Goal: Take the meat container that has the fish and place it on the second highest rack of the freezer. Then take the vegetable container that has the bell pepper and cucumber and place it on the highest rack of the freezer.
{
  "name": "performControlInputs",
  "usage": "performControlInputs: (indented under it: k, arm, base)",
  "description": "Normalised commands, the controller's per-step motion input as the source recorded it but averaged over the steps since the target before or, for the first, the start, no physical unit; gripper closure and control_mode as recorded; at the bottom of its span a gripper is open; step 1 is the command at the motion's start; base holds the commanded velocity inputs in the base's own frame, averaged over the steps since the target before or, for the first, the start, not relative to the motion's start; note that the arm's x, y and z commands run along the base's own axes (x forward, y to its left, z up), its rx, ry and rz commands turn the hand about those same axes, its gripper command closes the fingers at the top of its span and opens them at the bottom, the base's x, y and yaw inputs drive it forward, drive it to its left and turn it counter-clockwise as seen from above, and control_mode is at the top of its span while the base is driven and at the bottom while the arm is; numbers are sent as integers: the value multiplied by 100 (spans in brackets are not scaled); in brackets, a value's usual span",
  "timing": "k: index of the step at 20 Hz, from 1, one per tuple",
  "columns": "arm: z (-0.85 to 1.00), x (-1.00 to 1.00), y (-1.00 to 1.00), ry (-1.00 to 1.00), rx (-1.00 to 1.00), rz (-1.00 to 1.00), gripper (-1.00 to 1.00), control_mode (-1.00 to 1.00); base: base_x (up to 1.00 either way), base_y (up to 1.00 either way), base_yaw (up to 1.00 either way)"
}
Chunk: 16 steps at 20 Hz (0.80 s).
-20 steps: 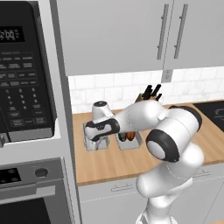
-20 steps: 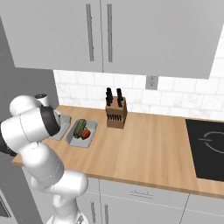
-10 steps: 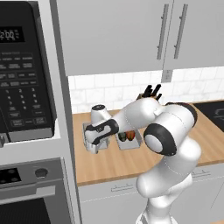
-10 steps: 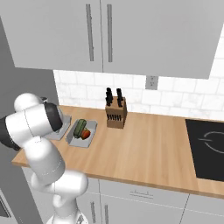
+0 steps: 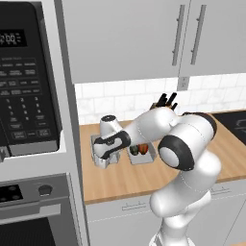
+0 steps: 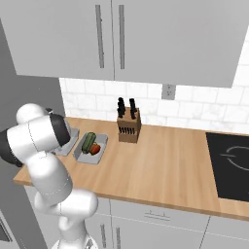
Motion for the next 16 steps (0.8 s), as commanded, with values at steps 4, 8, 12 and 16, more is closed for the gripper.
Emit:
performControlInputs:
  k: [4, 8, 12, 16]
  arm:
    - [-1, 0, 3, 0, 0, 1, 100, -100]
    - [22, -12, 0, -10, 0, 0, 100, -100]
    - [54, -40, 0, -17, 0, 0, 100, -100]
    - [74, -45, -2, -18, 0, 0, 100, -100]
  base:
    - [0, 0, 0]
    - [0, 0, 0]
    - [0, 0, 0]
    - [0, 0, 0]
